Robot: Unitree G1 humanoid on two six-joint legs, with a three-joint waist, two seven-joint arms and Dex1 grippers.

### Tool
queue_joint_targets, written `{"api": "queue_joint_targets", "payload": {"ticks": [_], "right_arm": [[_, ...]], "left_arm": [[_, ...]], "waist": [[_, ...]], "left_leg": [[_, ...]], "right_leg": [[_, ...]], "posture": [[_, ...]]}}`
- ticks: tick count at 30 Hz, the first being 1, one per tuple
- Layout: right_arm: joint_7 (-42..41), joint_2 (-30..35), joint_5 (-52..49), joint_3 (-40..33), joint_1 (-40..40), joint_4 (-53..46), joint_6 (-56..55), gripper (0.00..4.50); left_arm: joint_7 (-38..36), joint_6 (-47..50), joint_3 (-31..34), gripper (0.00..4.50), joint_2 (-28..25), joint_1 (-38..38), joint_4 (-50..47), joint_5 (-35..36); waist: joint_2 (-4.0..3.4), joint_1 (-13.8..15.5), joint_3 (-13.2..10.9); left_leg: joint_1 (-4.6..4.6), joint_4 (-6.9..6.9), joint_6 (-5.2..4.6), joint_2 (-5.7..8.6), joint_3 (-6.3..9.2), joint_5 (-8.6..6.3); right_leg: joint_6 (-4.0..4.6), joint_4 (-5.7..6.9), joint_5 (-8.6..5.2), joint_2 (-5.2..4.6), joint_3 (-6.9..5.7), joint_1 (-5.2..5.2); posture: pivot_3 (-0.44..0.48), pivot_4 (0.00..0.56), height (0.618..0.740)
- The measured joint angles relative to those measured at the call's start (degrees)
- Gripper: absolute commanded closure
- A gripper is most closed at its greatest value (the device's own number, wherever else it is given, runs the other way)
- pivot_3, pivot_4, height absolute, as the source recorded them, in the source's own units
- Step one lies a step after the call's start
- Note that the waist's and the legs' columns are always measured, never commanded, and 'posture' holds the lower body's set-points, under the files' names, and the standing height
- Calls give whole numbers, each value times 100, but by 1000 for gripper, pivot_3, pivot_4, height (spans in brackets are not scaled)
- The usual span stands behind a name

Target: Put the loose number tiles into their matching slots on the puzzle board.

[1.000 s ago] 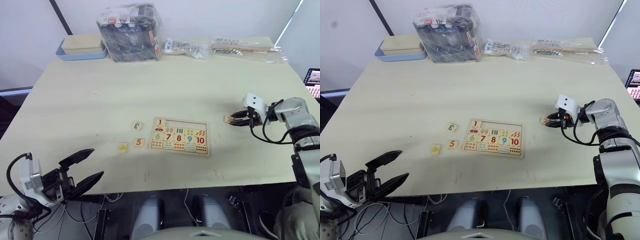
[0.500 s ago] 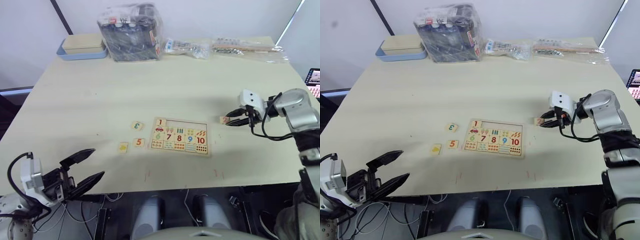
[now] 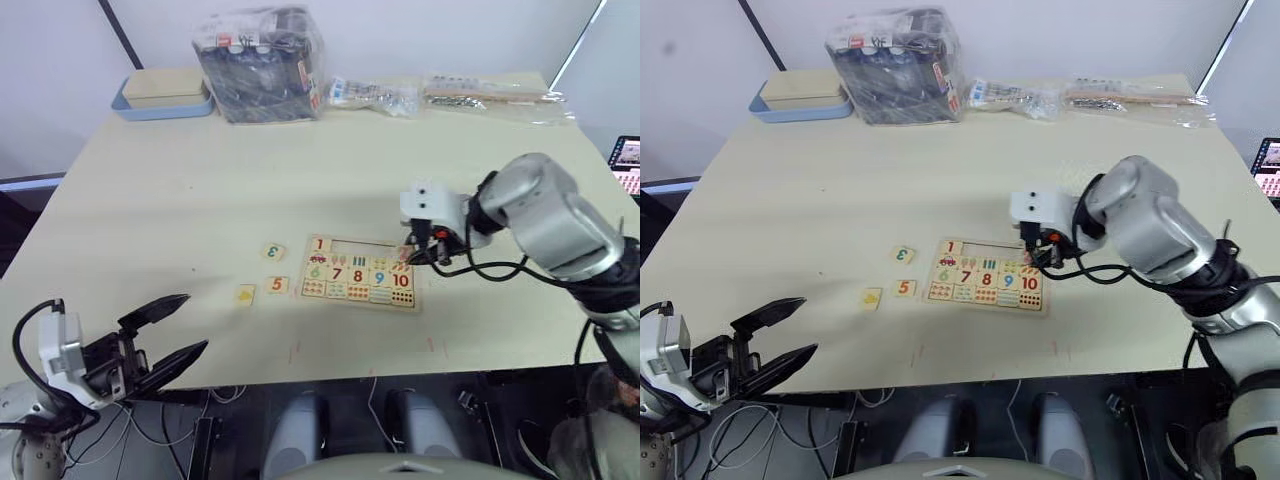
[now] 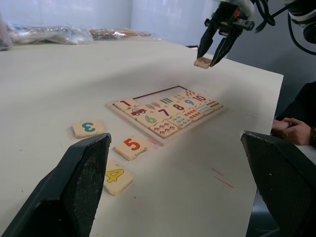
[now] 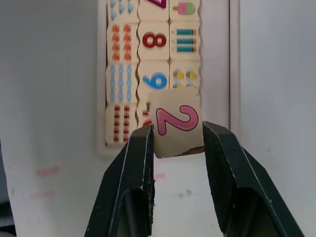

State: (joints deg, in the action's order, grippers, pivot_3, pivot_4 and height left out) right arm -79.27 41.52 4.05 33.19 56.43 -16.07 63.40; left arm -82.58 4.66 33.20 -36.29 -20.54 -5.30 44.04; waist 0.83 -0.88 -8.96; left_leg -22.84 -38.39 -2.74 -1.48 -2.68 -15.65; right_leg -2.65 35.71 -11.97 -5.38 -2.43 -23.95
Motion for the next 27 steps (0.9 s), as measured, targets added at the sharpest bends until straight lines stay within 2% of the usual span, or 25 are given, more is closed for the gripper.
{"api": "queue_joint_targets", "payload": {"ticks": [3, 8, 14, 27], "right_arm": [[461, -792, -54, 325, 789, 466, 628, 3601], [892, -1464, -131, 705, 1382, 1005, 826, 3601], [1254, -1894, -208, 1091, 1522, 1827, 713, 3601], [1577, -2585, -175, 1331, 1695, 3359, -68, 3601]], "left_arm": [[-21, 0, -1, 0, -37, 11, 34, -1], [37, 11, -1, 0, -44, 15, 16, 4], [172, 94, -5, 0, -38, -33, -105, 5], [505, 296, -17, 0, -19, -80, -520, 10]], "waist": [[-1, -23, -1], [6, -23, 4], [10, -35, 6], [6, -132, 2]], "left_leg": [[-2, 1, 1, 1, -1, 1], [-4, 6, 2, 7, 3, 0], [-8, 6, 2, 21, 1, 1], [-8, 7, 1, 16, 9, 1]], "right_leg": [[1, 3, 1, -1, -1, -6], [1, 3, 2, -3, -9, -6], [-1, 4, 3, -8, -20, -7], [-2, 8, 3, 14, -30, -5]], "posture": [[0, 150, 740], [0, 150, 740], [0, 150, 740], [0, 150, 740]]}}
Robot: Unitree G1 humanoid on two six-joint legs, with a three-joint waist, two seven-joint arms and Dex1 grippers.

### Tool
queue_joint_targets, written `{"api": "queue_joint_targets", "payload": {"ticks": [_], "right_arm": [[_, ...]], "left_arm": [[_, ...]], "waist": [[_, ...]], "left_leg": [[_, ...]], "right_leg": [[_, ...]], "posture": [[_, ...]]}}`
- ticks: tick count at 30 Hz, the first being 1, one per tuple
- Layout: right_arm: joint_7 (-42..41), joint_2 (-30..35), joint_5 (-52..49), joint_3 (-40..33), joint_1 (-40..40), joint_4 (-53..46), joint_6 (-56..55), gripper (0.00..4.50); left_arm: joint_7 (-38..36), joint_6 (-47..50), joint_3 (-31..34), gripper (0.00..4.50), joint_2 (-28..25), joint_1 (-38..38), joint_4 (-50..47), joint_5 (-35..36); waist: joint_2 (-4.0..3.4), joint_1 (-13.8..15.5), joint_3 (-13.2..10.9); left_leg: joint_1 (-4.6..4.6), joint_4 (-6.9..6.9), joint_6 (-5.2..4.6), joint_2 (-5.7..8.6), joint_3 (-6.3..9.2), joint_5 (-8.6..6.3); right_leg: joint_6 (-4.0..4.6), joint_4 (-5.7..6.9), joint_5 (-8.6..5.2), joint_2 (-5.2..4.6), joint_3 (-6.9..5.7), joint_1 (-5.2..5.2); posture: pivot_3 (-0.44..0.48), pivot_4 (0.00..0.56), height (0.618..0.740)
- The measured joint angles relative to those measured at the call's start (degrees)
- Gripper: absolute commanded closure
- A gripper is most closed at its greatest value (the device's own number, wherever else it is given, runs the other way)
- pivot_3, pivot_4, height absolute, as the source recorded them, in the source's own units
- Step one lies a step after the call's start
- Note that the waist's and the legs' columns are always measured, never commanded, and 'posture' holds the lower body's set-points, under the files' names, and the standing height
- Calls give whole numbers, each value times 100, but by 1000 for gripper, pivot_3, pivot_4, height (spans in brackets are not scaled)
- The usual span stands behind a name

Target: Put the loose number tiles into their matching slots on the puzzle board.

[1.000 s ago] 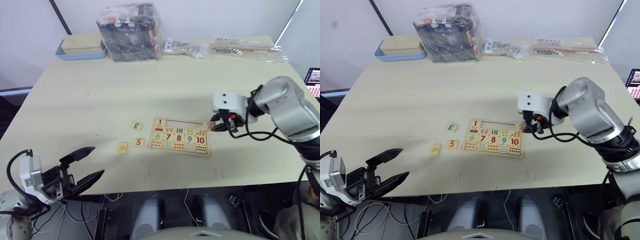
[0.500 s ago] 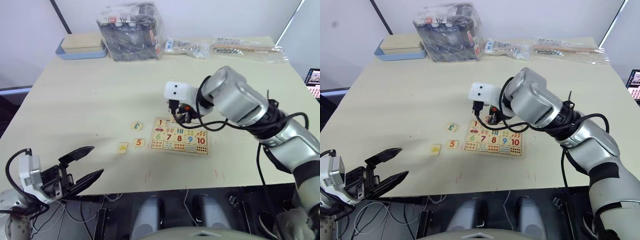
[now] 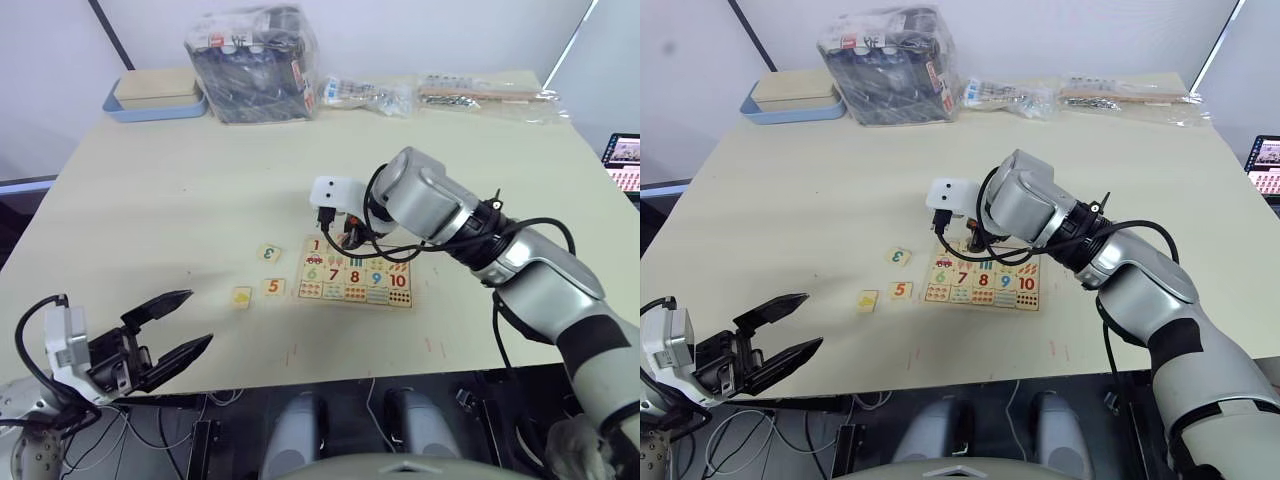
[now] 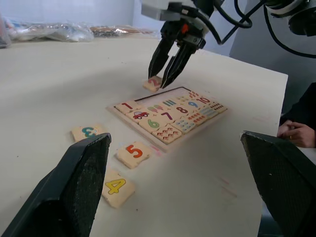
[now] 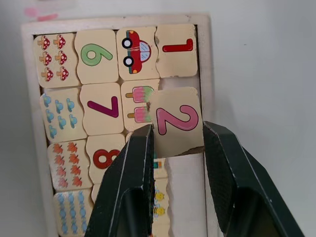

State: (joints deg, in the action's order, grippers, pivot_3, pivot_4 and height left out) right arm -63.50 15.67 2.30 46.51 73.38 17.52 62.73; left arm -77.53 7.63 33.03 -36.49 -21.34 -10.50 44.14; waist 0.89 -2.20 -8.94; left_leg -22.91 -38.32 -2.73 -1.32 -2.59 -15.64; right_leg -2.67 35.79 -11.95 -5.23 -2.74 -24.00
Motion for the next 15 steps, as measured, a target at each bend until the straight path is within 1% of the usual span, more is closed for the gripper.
{"api": "queue_joint_targets", "payload": {"ticks": [8, 15], "right_arm": [[44, -297, 126, 1, 27, 615, -326, 3601], [38, -450, 251, 1, 29, 868, -479, 3601]], "left_arm": [[112, 110, 0, 0, 0, -28, -146, 31], [176, 179, 0, 0, 0, -56, -245, 32]], "waist": [[-12, -13, -8], [-16, -17, -11]], "left_leg": [[0, 0, 1, -3, 0, 0], [0, 0, 1, -3, -1, 1]], "right_leg": [[-1, 0, 0, 8, 1, 0], [-1, 0, 0, 10, 2, 0]], "posture": [[0, 150, 740], [0, 150, 740]]}}
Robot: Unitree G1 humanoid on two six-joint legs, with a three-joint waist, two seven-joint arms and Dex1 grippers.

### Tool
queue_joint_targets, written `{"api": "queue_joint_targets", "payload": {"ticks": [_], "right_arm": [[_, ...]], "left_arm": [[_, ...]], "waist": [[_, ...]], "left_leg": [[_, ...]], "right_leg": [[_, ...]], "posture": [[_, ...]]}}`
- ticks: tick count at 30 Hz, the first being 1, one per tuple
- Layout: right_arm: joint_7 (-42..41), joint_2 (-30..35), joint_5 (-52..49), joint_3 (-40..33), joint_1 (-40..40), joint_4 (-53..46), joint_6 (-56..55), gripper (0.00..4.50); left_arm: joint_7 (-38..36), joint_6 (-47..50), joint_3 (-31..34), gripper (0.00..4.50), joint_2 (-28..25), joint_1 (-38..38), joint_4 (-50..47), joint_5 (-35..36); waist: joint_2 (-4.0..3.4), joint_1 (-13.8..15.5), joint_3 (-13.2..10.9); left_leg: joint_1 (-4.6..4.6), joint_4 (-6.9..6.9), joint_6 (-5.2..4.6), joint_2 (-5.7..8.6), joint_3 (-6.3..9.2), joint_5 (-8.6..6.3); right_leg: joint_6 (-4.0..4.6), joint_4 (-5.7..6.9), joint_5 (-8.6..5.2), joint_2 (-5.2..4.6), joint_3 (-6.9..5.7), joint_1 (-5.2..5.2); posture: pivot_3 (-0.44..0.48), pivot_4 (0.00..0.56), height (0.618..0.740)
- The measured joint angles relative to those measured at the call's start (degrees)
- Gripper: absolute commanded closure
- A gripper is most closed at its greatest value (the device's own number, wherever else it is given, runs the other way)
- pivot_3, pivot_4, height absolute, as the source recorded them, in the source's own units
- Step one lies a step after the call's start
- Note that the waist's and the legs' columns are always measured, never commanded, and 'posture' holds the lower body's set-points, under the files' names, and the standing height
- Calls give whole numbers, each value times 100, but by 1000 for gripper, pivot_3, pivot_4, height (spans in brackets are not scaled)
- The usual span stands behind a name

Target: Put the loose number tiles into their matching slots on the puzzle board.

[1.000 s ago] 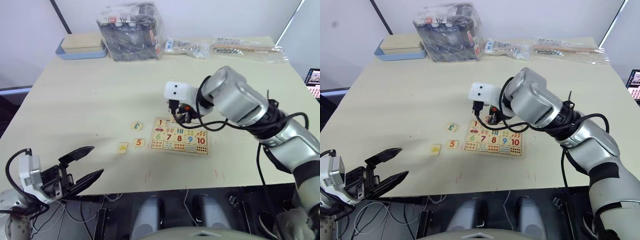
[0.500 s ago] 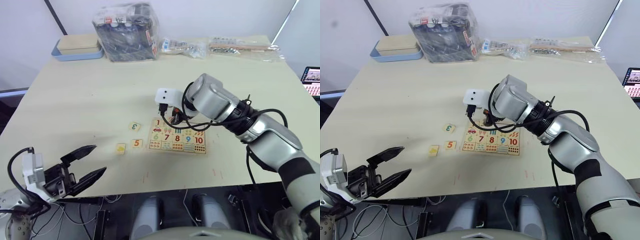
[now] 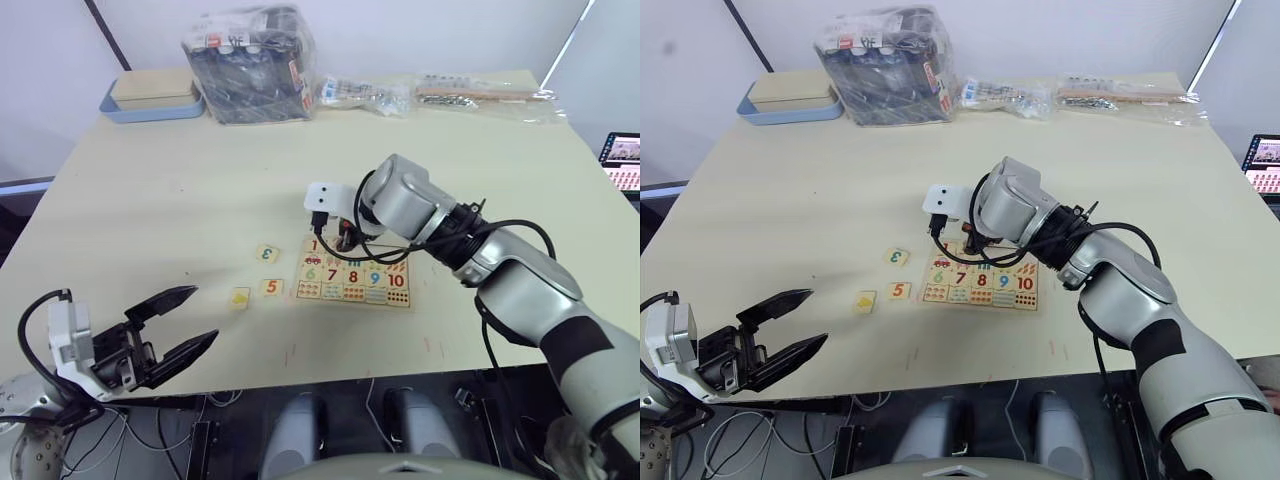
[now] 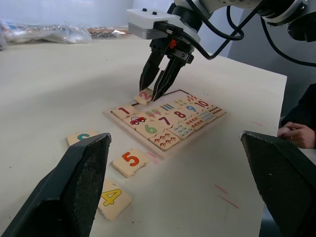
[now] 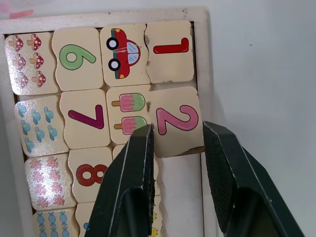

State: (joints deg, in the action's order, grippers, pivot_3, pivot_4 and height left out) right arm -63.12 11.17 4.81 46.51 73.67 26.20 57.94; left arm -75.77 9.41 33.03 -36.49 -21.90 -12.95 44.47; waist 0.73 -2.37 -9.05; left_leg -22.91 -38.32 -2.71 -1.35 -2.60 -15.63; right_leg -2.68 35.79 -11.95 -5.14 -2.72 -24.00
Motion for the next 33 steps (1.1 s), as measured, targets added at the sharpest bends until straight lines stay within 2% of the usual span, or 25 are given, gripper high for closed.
{"api": "queue_joint_targets", "payload": {"ticks": [33], "right_arm": [[-40, -325, 402, -13, 0, 587, -330, 3601]], "left_arm": [[88, 7, 0, 0, 14, -209, -118, -3]], "waist": [[-11, 0, -8]], "left_leg": [[0, 0, 3, -3, 1, 1]], "right_leg": [[1, 0, -1, 2, 1, 0]], "posture": [[0, 150, 740]]}}
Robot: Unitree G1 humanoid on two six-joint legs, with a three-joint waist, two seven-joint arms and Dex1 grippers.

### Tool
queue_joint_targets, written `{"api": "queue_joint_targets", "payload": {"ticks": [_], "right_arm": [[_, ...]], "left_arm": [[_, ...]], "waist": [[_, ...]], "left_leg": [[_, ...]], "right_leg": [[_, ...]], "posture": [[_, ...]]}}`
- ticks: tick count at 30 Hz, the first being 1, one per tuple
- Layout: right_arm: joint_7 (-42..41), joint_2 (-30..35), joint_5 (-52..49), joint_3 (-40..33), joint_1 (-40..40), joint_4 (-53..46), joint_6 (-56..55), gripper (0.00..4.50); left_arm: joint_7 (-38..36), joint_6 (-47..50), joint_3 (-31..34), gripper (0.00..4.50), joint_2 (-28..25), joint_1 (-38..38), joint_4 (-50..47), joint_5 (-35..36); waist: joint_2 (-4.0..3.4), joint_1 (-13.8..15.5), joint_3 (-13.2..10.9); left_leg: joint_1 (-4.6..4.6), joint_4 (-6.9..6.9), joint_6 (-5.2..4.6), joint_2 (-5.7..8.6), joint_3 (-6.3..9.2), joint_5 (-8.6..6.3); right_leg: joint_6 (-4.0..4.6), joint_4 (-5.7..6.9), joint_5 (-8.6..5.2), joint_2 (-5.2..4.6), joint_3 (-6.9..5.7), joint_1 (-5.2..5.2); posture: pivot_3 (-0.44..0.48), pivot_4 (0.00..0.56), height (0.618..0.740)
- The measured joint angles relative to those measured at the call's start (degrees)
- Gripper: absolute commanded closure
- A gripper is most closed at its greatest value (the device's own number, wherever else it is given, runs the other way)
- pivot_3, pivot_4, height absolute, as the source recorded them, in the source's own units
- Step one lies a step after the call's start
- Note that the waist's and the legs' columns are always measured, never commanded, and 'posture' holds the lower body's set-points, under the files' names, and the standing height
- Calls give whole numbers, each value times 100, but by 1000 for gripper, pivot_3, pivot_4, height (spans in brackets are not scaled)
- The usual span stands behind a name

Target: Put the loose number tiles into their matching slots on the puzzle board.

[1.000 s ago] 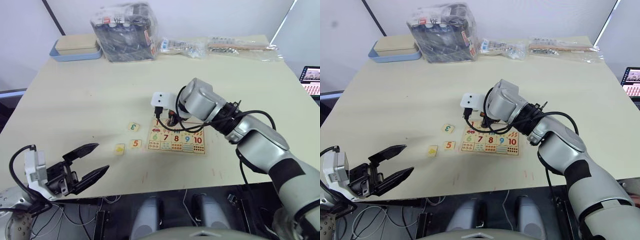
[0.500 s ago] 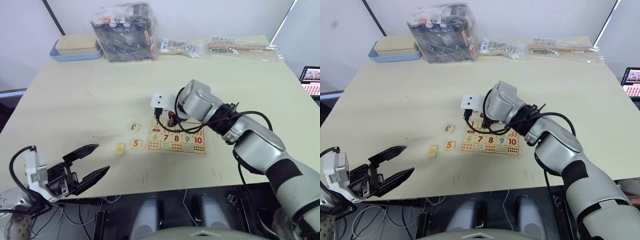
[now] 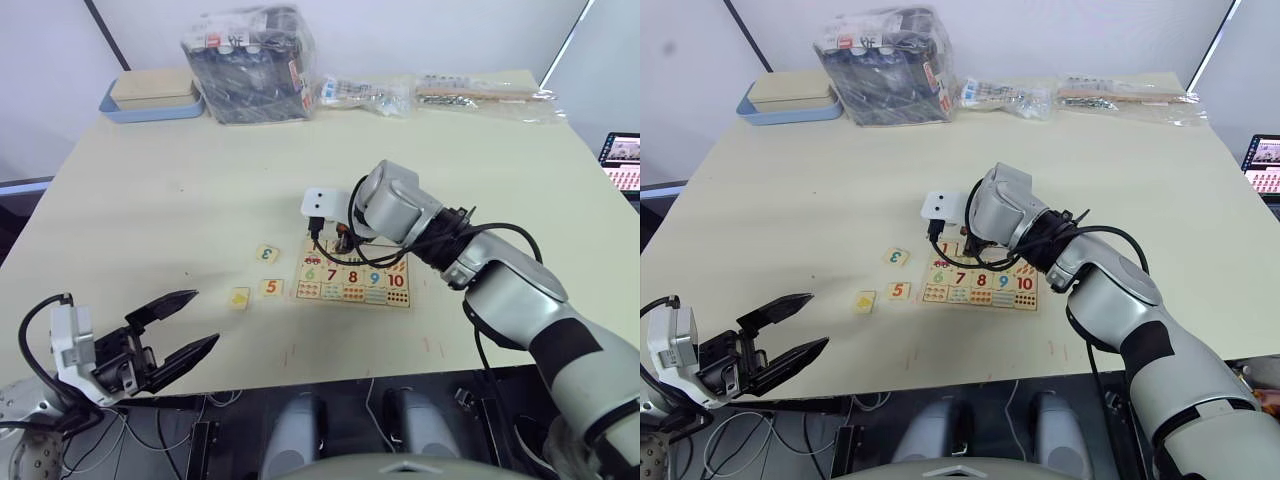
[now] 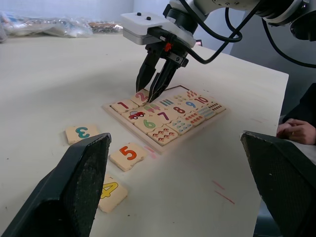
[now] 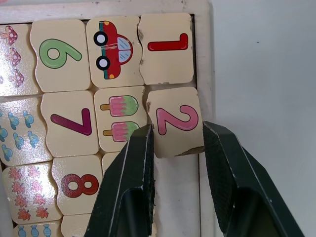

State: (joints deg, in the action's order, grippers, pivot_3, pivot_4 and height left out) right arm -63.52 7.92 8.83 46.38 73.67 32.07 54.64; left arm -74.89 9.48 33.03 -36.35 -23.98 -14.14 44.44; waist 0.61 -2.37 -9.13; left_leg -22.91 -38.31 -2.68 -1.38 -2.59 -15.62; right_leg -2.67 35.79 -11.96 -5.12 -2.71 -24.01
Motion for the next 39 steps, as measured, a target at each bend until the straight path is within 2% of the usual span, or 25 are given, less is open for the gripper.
{"api": "queue_joint_targets", "payload": {"ticks": [39], "right_arm": [[-111, 0, 92, -2, -1, -6, -108, 3601]], "left_arm": [[-186, -154, 0, 0, 47, 5, 145, -45]], "waist": [[-2, 0, -2]], "left_leg": [[0, 0, 0, -1, 0, 0]], "right_leg": [[0, -1, 0, 0, 0, 0]], "posture": [[0, 150, 740]]}}
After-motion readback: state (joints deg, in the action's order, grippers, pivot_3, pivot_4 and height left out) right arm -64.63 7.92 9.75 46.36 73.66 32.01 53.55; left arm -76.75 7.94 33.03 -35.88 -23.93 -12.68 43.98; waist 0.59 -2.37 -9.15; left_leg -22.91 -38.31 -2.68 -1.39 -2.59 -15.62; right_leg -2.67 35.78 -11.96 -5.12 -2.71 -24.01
